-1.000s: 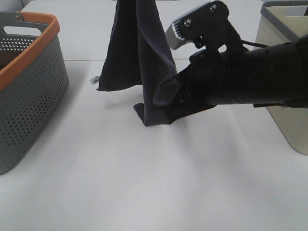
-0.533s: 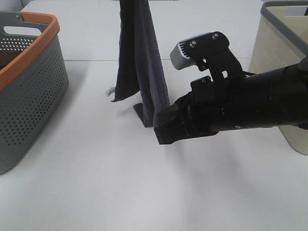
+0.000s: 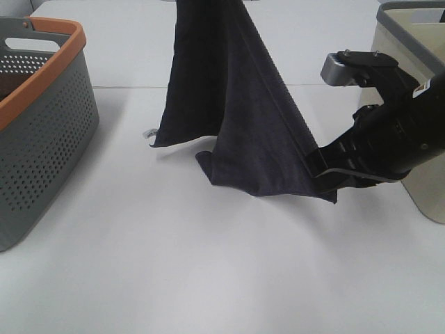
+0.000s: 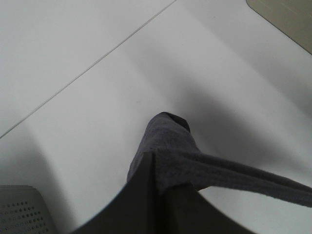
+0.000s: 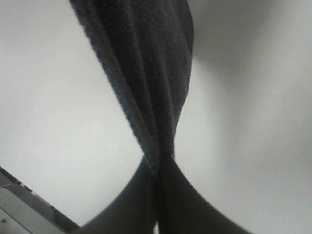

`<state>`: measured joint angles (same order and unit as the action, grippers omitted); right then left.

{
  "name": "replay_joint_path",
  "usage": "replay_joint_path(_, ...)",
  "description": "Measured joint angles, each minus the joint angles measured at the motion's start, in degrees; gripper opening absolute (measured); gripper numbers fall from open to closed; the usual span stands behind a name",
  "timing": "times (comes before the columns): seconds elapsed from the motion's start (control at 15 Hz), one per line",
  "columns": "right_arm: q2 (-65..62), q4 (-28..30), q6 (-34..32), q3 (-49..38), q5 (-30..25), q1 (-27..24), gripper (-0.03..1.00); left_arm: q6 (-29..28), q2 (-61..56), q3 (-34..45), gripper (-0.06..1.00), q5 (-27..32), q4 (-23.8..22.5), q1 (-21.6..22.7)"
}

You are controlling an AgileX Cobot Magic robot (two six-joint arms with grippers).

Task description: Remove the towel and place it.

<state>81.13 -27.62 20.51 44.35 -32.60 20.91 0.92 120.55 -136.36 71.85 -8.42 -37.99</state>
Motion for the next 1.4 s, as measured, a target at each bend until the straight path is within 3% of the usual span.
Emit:
replay_joint_path(0.27,0.1,10.0,-8.5,6.9,-5.7,-0.1,0.00,-0.9,0.1,0.0,0.00,-1.0,-1.3,0.1)
replay_joint_path(0.47,0.3,23.9,-10.6,15.6,-7.4,-0.1,0.00,-1.7,0.1,0.0,0.00,-1.1,-3.4,0.3)
replay_joint_path(0.53,2.2,32.3,-10.7,22.4,-7.6,-0.1,0.00,-3.4,0.1,0.0,0.00,-2.3,-3.5,1.3)
replay_joint_path(0.67,4.9,38.2,-10.7,28.9,-6.8,-0.1,0.00,-5.7,0.1,0.0,0.00,-5.0,-3.4,3.6)
replay_joint_path(1.07,18.0,48.4,-10.6,44.5,2.6,-0.1,0.00,-8.0,2.8,-0.1,0.00,-19.7,-3.5,10.5)
replay_joint_path(1.4,30.7,57.2,-10.6,59.4,11.5,-0.7,0.00,-8.3,8.8,-0.1,0.00,-41.9,-3.6,14.3)
